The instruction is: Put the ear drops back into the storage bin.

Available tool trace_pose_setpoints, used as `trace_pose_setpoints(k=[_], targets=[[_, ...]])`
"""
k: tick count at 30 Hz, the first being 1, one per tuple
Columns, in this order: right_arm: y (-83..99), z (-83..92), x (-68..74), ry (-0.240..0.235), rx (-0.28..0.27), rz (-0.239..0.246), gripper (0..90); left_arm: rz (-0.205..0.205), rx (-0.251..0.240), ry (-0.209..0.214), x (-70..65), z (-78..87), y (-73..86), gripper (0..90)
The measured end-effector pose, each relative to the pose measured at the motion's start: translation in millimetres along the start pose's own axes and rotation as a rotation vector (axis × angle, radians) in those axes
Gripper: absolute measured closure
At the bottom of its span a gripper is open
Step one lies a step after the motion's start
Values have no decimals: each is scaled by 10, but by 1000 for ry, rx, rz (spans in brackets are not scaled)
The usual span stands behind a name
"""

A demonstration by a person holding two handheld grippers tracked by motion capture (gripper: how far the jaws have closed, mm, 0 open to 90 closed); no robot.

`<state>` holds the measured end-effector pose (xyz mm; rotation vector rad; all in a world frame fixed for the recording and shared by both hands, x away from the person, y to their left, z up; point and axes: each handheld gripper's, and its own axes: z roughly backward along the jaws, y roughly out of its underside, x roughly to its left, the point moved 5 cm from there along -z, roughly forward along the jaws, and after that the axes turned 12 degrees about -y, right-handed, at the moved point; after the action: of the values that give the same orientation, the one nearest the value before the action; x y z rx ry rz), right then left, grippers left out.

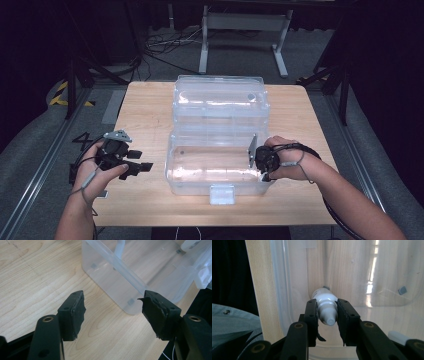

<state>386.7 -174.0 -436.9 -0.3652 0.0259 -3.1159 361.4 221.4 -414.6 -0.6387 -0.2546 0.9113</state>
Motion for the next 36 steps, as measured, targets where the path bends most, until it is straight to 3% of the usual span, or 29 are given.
trace_pose_setpoints(k=[22, 36], targets=[[-11, -64, -18, -15, 15, 0, 708, 0, 6, 5, -1, -12, 8, 349], [-11, 112, 80, 15, -30, -11, 661, 4, -2, 4, 1, -6, -6, 342]])
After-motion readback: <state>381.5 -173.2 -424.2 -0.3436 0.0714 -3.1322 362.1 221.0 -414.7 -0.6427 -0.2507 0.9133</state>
